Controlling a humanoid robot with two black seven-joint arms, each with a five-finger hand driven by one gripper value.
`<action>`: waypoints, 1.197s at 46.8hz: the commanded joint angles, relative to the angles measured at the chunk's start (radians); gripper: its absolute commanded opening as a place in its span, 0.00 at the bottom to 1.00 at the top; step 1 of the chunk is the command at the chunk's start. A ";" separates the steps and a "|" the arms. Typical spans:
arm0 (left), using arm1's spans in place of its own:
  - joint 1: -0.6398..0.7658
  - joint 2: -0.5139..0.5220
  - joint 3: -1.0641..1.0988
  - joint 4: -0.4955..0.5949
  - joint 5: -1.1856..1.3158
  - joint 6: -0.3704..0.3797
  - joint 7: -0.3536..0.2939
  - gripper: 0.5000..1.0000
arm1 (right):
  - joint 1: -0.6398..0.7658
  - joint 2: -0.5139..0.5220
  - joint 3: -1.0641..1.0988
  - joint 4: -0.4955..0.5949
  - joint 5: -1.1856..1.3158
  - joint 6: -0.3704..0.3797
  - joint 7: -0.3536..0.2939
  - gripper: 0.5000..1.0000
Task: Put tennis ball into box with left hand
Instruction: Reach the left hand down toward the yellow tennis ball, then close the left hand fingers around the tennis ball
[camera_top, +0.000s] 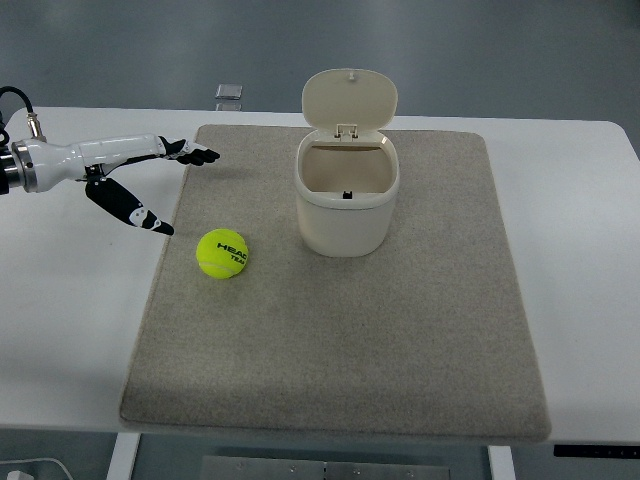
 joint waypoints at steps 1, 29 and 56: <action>0.025 -0.006 0.000 -0.022 0.026 0.080 0.009 0.95 | 0.000 0.000 0.000 0.000 0.000 0.000 0.000 0.88; 0.031 -0.023 0.049 -0.054 0.224 0.215 -0.044 0.87 | 0.000 0.000 0.000 0.000 0.000 0.000 0.000 0.88; 0.043 -0.104 0.062 -0.028 0.421 0.244 -0.062 0.87 | 0.000 0.000 0.000 0.000 0.000 0.000 -0.001 0.88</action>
